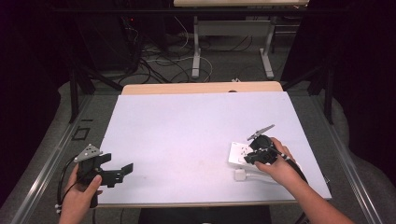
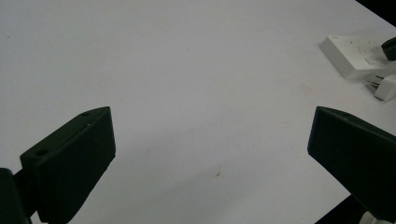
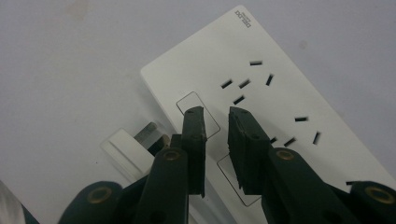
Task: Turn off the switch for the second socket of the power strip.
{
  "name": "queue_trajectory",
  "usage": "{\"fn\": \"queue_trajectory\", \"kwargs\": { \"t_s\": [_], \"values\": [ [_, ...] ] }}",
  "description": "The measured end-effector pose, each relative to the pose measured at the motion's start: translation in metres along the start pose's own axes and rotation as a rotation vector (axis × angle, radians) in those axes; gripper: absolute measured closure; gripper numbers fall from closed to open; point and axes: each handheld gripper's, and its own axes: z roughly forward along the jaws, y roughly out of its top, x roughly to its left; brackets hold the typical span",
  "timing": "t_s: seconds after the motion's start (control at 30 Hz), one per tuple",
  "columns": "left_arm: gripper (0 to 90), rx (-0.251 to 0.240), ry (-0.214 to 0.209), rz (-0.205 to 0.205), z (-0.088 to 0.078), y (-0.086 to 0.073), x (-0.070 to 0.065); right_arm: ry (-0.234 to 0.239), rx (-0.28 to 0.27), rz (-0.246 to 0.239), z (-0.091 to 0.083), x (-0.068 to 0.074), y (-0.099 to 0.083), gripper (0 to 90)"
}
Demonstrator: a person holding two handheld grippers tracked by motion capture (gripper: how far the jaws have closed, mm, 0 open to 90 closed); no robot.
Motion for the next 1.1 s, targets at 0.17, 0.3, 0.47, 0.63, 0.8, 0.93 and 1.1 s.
{"fn": "queue_trajectory", "kwargs": {
  "t_s": [0.17,0.3,0.47,0.63,0.8,0.93,1.1],
  "values": [
    [1.0,-0.001,0.001,-0.001,-0.0006,0.0001,0.0008,-0.002,-0.01,-0.004,-0.001,0.0004,0.0009,74.1],
    [1.0,-0.002,0.0,-0.002,-0.0002,0.0,0.0006,0.003,-0.017,-0.007,-0.002,0.0006,0.0015,71.3],
    [1.0,0.001,0.0,-0.001,0.0001,-0.0001,0.0003,-0.007,-0.031,-0.018,-0.0017,0.0018,0.0024,65.1],
    [1.0,0.001,0.0,-0.001,0.0,-0.0002,0.0005,-0.004,-0.053,-0.03,-0.002,0.0023,0.0035,59.2],
    [1.0,0.005,-0.002,0.0,0.0009,-0.0004,0.0002,-0.006,-0.075,-0.039,-0.0031,0.003,0.0052,54.3],
    [1.0,0.004,-0.002,0.0,0.0016,-0.0006,0.0,0.003,-0.068,-0.057,-0.006,0.0029,0.007,50.4],
    [1.0,0.004,-0.002,-0.001,0.0023,-0.0007,-0.0005,-0.013,-0.126,-0.065,-0.005,0.0027,0.007,41.4]
  ]
}}
